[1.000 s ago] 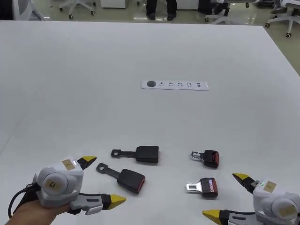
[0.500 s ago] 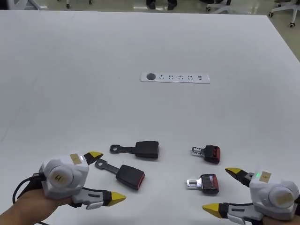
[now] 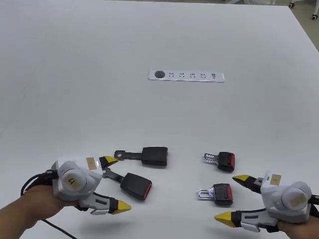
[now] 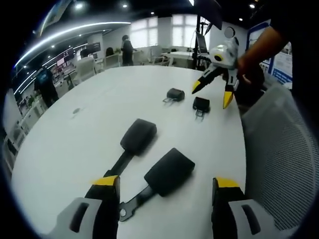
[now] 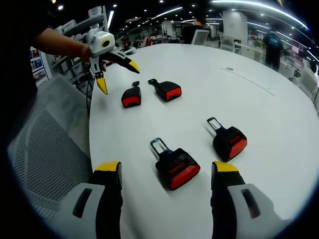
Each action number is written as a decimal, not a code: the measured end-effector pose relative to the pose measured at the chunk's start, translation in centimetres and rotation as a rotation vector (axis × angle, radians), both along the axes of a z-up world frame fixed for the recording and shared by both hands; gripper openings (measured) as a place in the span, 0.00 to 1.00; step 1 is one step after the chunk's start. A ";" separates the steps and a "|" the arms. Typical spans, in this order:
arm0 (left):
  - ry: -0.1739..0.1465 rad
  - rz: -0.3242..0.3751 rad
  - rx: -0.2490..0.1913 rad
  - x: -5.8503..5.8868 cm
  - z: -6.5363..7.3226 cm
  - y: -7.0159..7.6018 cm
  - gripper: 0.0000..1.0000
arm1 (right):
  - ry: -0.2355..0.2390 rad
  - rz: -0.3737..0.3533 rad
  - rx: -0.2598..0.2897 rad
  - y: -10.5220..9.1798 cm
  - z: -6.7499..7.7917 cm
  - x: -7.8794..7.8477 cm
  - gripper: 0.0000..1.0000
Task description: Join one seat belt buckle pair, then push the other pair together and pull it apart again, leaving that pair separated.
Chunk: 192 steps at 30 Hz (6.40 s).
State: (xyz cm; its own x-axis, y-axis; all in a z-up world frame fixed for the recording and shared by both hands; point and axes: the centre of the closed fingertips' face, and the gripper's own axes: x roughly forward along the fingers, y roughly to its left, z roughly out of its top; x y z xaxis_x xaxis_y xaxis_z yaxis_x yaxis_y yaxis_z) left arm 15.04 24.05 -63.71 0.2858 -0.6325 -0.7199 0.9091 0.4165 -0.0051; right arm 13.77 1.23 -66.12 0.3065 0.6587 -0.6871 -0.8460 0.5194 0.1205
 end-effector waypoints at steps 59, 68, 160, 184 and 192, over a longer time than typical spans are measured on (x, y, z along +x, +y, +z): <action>0.044 -0.232 0.113 1.3 -5.5 -1.0 0.36 | 0.067 0.248 -0.160 0.4 -2.8 0.9 0.36; 0.052 -0.202 0.122 1.4 -5.3 -1.2 0.35 | 0.060 0.258 -0.177 0.1 -3.2 1.1 0.35; 0.086 -0.223 0.208 1.4 -5.6 -1.3 0.34 | -0.009 0.285 -0.001 14.1 -3.0 2.6 0.35; 0.095 -0.269 0.242 1.4 -5.7 -1.2 0.33 | -0.001 0.277 -0.021 16.0 -3.0 3.0 0.35; 0.088 -0.288 0.235 1.2 -5.7 -1.1 0.33 | 0.000 0.285 -0.025 16.2 -2.9 3.0 0.35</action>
State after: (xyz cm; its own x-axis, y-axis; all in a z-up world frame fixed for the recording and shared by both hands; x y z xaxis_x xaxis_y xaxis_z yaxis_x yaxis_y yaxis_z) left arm 16.28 22.92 -69.45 0.0516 -0.4923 -0.8689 0.9894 0.1433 -0.0225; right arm 16.75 17.45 -69.01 0.1120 0.7011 -0.7042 -0.9583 0.2638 0.1103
